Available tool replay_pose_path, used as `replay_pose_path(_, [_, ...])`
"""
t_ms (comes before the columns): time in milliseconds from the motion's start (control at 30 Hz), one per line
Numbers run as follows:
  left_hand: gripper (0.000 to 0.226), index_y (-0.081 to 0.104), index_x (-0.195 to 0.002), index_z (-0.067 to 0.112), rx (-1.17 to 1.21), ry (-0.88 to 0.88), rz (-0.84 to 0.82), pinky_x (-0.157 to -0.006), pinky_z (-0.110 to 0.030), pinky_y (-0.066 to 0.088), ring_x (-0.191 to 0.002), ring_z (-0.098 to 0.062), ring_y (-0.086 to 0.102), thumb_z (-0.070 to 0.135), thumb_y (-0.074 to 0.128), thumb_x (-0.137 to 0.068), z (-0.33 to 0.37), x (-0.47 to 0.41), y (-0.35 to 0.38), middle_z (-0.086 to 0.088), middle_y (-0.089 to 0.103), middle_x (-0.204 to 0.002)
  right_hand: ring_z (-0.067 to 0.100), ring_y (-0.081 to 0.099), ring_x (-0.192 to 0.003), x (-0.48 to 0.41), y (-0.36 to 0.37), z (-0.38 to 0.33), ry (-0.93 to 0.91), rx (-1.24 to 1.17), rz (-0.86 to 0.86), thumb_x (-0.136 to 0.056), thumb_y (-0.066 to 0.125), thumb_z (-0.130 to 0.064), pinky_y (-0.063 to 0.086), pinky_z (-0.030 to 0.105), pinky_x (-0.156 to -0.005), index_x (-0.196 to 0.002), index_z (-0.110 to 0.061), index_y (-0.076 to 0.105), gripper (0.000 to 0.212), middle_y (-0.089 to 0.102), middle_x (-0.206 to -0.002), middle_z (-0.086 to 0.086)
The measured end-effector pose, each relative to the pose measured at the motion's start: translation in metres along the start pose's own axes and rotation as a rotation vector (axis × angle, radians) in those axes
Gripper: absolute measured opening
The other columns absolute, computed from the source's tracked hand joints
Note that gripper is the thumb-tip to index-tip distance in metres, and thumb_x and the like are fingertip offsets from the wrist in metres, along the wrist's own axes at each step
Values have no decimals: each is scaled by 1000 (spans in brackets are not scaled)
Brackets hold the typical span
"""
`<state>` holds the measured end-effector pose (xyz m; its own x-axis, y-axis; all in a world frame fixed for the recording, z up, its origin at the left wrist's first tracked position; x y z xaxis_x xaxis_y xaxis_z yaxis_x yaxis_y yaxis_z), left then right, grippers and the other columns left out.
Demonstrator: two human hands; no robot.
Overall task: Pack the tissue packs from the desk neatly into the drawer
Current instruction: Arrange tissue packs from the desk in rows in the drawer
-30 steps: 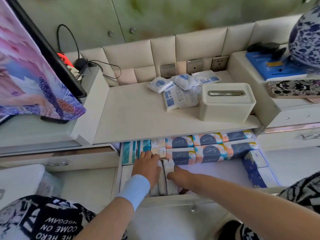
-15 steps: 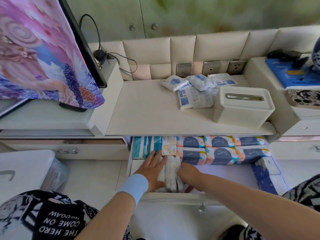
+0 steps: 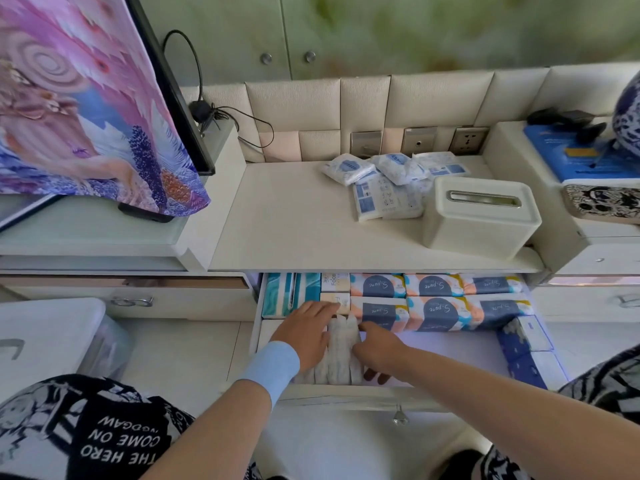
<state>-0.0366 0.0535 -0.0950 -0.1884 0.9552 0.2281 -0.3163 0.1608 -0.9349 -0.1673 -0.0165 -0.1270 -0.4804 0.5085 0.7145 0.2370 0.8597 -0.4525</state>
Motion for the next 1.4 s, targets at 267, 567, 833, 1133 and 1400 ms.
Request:
replay_pose_path(267, [78, 5, -155, 36, -176, 40, -209, -122, -40, 3, -150, -19, -1, 59, 46, -93, 8, 1, 19, 6, 0, -164, 16, 57, -90, 7, 0, -11, -222, 69, 18, -95, 51, -10, 43, 11, -50, -137, -20, 48, 43, 63, -117, 6])
replay_pose_path(567, [75, 26, -151, 31, -163, 80, -125, -114, -40, 27, -139, -20, 28, 52, 60, -88, 23, -3, 9, 4, 28, -153, 27, 66, -97, 19, -2, -8, -212, 29, -67, -96, 47, -2, 55, 27, -65, -139, -22, 48, 48, 62, -124, 9])
replay_pose_path(833, [80, 25, -151, 31, -119, 24, -160, -116, -39, 25, -142, -22, 23, 40, 69, -85, 24, -3, 9, 3, 25, -155, 16, 62, -90, 14, -5, -6, -284, 77, 48, -94, 56, -4, 47, 13, -61, -134, -18, 56, 43, 65, -121, 6])
replay_pose_path(1133, [61, 33, -149, 28, -95, 10, -206, -113, -40, 30, -139, -20, 26, 37, 53, -92, 29, -3, 1, 4, 27, -154, 23, 65, -97, 8, -22, -4, -194, 181, 86, -95, 54, -15, 56, 27, -63, -141, -17, 48, 46, 60, -127, 9])
replay_pose_path(1400, [48, 46, -140, 29, 58, -27, -45, -107, -37, 37, -132, -18, 38, 35, 52, -93, 37, -45, -63, 5, 40, -145, 24, 64, -104, 5, -103, -31, -244, 227, 253, -91, 53, -14, 53, 29, -84, -128, -20, 62, 38, 64, -121, 6])
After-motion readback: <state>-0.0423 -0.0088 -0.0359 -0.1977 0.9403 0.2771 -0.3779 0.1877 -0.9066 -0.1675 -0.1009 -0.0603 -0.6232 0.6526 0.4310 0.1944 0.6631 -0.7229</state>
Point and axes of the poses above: each hand's wrist, its own x-axis away from the middle knuckle, its own y-axis out of the palm, z = x × y, the point moved 6 cm from there along -x, towards the middle knuckle
